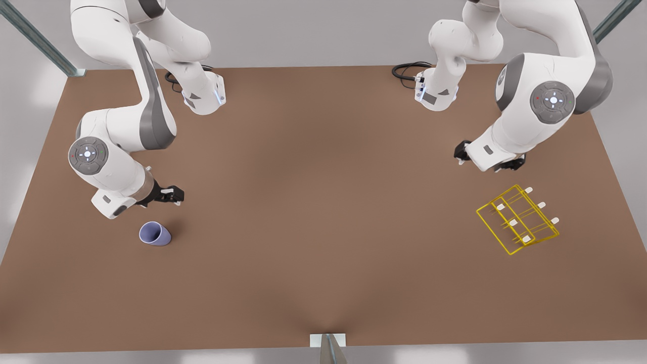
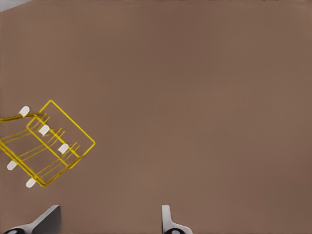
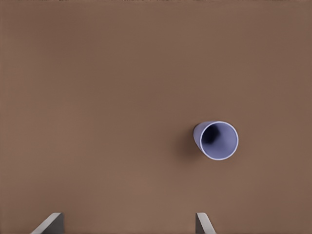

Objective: Place the cup on the cup holder

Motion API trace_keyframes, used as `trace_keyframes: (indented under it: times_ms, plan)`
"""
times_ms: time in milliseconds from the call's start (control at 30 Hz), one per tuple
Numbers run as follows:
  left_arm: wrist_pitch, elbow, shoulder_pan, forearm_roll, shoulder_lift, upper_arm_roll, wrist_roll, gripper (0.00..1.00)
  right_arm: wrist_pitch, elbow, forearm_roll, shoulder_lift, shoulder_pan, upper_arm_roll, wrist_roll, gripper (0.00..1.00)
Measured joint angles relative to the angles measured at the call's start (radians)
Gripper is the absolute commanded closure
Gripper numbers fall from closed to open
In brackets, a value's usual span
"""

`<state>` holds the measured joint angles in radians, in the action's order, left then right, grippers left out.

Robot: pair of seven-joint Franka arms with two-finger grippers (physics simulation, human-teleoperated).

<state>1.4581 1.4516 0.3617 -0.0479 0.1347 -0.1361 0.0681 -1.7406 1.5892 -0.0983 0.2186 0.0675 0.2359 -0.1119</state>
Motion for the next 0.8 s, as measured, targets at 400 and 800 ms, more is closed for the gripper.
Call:
trace_keyframes:
  times_ms: [400,800]
  plan:
    - [0.032,0.0,0.0,-0.004,0.001,0.0,0.012,0.0,-0.03,-0.083,-0.004,0.322,0.143,-0.002,0.064,0.0]
    - [0.034,0.0,0.001,-0.005,0.001,0.0,0.019,0.0,-0.172,-0.067,-0.008,0.41,0.176,-0.001,0.181,0.0]
